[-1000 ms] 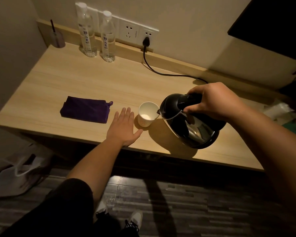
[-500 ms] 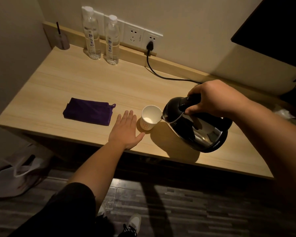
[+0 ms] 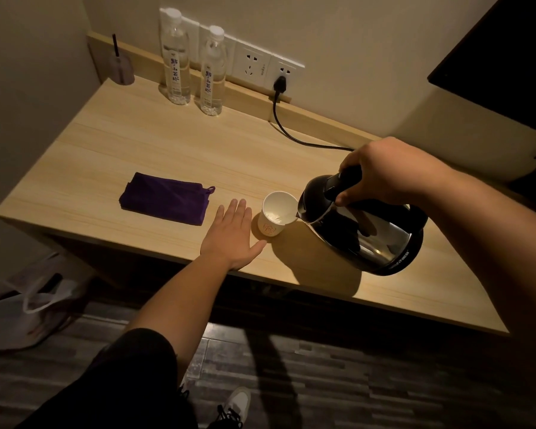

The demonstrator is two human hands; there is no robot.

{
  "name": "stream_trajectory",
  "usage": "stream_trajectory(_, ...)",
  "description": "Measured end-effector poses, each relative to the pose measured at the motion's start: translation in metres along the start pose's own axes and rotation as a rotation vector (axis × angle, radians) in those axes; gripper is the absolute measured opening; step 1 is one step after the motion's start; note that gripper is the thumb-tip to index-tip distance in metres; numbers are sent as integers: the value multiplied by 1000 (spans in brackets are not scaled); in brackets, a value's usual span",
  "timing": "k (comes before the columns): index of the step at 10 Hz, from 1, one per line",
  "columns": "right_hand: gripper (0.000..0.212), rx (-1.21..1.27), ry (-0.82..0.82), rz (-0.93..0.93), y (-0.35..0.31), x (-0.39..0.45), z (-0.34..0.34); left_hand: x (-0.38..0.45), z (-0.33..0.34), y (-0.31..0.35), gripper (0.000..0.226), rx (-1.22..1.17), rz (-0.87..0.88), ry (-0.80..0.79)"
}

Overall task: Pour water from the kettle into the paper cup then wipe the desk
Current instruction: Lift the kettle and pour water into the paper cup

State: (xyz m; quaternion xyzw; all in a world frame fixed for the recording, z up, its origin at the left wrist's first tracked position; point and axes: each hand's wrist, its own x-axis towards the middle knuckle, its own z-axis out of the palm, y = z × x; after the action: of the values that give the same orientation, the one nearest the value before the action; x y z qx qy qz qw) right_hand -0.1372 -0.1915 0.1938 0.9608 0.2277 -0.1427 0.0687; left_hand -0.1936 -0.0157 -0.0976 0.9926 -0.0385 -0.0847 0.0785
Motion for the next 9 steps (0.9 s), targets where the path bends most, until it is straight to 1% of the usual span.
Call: stream_trajectory(9, 51, -74, -59, -15, -10, 8, -12, 0, 2, 0, 90, -14, 0, 8)
